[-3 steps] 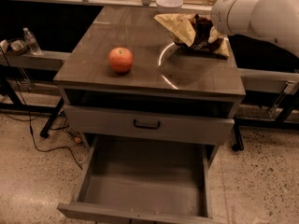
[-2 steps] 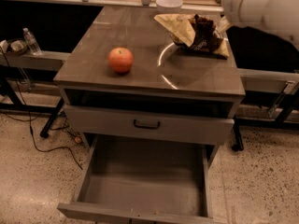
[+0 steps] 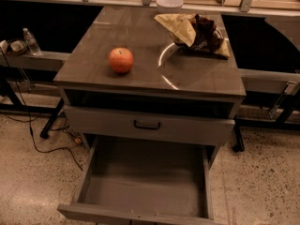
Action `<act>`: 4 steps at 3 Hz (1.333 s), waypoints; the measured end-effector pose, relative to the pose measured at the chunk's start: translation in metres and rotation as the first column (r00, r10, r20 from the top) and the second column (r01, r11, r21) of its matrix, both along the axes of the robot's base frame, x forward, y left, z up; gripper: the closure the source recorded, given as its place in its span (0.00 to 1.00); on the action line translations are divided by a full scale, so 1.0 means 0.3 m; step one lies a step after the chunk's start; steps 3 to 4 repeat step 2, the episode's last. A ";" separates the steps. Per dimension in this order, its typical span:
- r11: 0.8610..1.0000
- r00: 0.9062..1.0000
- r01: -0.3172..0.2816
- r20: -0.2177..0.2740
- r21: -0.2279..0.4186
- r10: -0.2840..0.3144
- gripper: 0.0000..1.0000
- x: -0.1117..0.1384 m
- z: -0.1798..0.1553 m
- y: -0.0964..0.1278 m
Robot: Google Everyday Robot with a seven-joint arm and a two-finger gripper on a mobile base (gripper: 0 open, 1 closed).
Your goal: Pick brown chip bag from middle drawer and place on counter
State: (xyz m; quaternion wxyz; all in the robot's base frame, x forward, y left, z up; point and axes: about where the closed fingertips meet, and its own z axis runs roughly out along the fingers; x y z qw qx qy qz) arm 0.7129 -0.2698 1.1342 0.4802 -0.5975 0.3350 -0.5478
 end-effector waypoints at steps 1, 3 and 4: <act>0.988 0.993 0.051 0.095 0.143 -0.065 0.00 -0.013 0.194 -0.147; 0.988 0.993 0.051 0.095 0.144 -0.065 0.00 -0.013 0.195 -0.146; 0.988 0.993 0.051 0.095 0.144 -0.065 0.00 -0.013 0.195 -0.146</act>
Offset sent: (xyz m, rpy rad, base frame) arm -0.0010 -0.0329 0.0447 0.1097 -0.0795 -0.0447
